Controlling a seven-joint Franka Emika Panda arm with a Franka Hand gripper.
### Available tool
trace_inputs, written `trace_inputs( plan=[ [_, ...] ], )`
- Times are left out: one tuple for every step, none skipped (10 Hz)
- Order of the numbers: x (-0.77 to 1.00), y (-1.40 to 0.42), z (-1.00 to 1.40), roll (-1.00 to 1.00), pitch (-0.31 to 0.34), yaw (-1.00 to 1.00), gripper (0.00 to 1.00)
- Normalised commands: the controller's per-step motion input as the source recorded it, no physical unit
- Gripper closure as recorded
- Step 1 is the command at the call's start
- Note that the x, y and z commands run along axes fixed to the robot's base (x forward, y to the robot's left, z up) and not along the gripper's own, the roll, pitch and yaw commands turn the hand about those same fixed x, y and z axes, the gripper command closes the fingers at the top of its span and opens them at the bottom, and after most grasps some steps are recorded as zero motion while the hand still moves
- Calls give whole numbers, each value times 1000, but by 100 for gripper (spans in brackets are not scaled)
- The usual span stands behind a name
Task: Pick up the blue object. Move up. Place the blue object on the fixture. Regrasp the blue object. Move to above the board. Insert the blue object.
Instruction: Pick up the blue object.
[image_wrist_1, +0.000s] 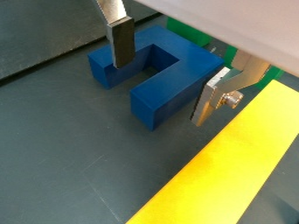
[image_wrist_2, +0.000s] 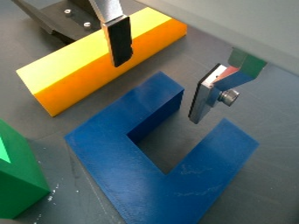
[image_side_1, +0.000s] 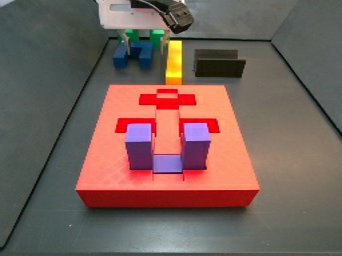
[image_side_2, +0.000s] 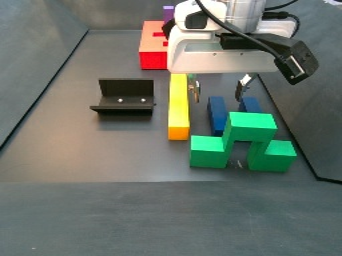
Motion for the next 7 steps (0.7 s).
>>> trace_inputs(
  plan=[
    [0,0,-169,-86,-43,0,0],
    [-11,-20,-171,-74,-46,0,0],
    [-100,-66,-177,-81,-51,-14,0],
    [-194,-63,-177,-104,-59,-86,0],
    [-194,-11,-163,-113,-56,-91,0],
    [-203,0,-149,-113,-57,-97,0],
    [-91,0,-126,-54,-44,-123,0]
  ],
)
